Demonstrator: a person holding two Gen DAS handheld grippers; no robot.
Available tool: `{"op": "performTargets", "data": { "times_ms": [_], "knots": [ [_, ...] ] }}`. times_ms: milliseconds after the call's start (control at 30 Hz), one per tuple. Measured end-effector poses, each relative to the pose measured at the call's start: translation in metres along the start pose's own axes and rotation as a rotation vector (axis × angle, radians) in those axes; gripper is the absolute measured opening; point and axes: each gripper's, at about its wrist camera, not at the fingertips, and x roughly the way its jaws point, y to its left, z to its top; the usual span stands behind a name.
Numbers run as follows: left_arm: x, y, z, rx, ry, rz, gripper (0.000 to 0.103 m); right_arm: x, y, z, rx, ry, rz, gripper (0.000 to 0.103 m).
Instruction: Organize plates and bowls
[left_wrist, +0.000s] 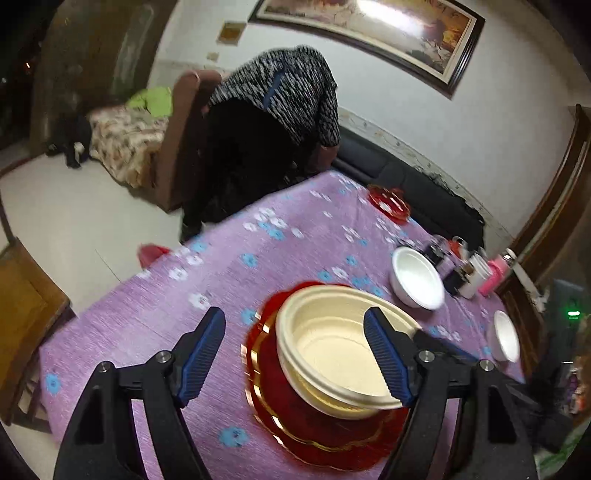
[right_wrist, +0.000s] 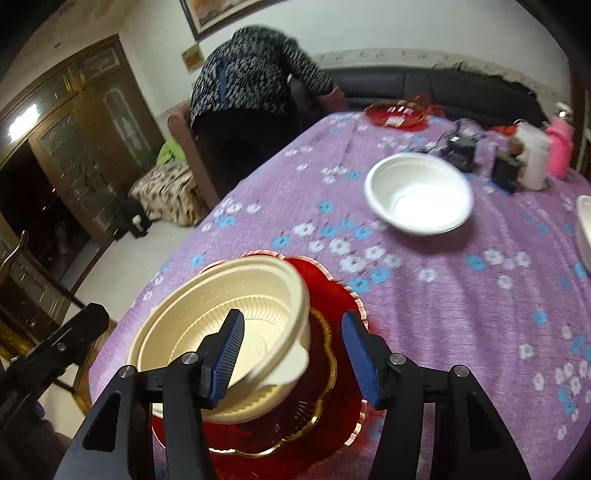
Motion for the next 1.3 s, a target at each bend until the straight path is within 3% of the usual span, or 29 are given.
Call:
{"op": "performTargets", "data": {
  "times_ms": [100, 367, 567, 800, 1033, 1300],
  "knots": [
    [-0.004, 0.003, -0.003, 0.007, -0.033, 0.031, 0.077, -0.023, 0.000, 0.001, -0.008, -0.068, -0.050, 0.060],
    [-0.025, 0.025, 0.003, 0.040, -0.038, -0.031, 0.080, -0.057, 0.021, 0.033, -0.021, -0.167, -0.083, 0.069],
    [-0.047, 0.059, 0.020, 0.058, -0.099, 0.022, 0.085, -0.046, 0.037, 0.044, 0.050, -0.210, -0.060, 0.072],
    [-0.064, 0.078, 0.039, 0.050, -0.118, 0.049, 0.085, -0.023, 0.023, 0.046, 0.171, -0.171, -0.037, 0.072],
    [-0.077, 0.050, 0.026, 0.056, -0.130, 0.032, 0.085, -0.058, -0.028, 0.015, 0.209, -0.206, -0.093, 0.072],
    [-0.070, -0.050, -0.018, 0.153, -0.024, -0.093, 0.085, -0.111, -0.091, -0.036, 0.197, -0.229, -0.130, 0.072]
  ]
}}
